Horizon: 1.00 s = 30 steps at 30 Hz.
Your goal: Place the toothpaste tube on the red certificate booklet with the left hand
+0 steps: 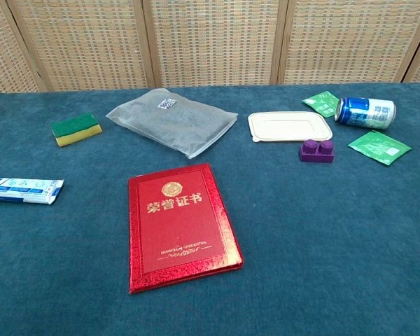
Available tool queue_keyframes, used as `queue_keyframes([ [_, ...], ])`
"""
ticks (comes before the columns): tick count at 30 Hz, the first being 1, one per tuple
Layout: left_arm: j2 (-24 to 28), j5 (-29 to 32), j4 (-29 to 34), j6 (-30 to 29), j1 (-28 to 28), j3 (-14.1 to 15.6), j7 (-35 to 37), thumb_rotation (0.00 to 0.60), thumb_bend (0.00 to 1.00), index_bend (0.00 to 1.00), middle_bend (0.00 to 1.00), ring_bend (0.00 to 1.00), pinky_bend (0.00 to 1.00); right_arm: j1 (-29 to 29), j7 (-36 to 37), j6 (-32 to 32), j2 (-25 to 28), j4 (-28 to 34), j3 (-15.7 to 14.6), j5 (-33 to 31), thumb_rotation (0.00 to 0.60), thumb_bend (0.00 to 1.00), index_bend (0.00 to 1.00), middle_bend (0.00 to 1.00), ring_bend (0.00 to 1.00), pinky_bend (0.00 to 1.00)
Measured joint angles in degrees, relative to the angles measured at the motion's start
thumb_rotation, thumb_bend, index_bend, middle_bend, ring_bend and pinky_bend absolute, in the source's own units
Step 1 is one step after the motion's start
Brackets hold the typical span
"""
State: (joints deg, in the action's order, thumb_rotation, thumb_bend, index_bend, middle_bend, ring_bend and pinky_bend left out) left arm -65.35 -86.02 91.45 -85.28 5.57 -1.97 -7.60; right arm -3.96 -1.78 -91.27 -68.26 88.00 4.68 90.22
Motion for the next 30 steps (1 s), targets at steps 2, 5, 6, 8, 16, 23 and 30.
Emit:
queue_keyframes([
  [2,0.0,0.0,0.0,0.0,0.0,0.0,0.0,0.600,0.03,0.00,0.00,0.00,0.00,0.0,0.1,0.1,0.1,0.1,0.0,-0.1,0.600,0.00,0.00,0.00,0.00,0.00],
  [5,0.0,0.2,-0.1,0.1,0.0,0.0,-0.1,0.600,0.03,0.00,0.00,0.00,0.00,0.0,0.0,0.2,0.2,0.2,0.0,-0.1,0.600,0.00,0.00,0.00,0.00,0.00],
  [6,0.0,0.3,-0.1,0.3,0.0,0.0,-0.1,0.600,0.03,0.00,0.00,0.00,0.00,0.0,0.0,0.2,0.2,0.2,-0.1,0.0,0.600,0.00,0.00,0.00,0.00,0.00],
  [8,0.0,0.5,-0.1,0.8,0.2,0.0,-0.1,0.600,0.03,0.00,0.00,0.00,0.00,-0.1,-0.1,0.4,0.2,0.2,-0.1,0.0,0.600,0.00,0.00,0.00,0.00,0.00],
  [16,-2.0,3.2,-4.9,7.2,4.3,-2.2,1.1,0.600,0.03,0.00,0.00,0.00,0.01,-0.2,-0.4,1.2,0.4,0.8,-0.1,-0.7,0.600,0.00,0.00,0.00,0.00,0.00],
  [23,-5.3,3.4,-15.7,17.9,11.6,-3.4,6.4,0.600,0.06,0.07,0.09,0.08,0.13,-0.6,-1.0,2.5,0.2,0.6,0.4,-2.2,0.600,0.00,0.00,0.00,0.00,0.00],
  [30,-12.4,1.1,-31.1,26.9,18.5,-2.1,13.1,0.600,0.12,0.21,0.20,0.17,0.23,-0.9,-1.7,3.7,-0.5,-0.1,0.5,-3.3,0.600,0.00,0.00,0.00,0.00,0.00],
])
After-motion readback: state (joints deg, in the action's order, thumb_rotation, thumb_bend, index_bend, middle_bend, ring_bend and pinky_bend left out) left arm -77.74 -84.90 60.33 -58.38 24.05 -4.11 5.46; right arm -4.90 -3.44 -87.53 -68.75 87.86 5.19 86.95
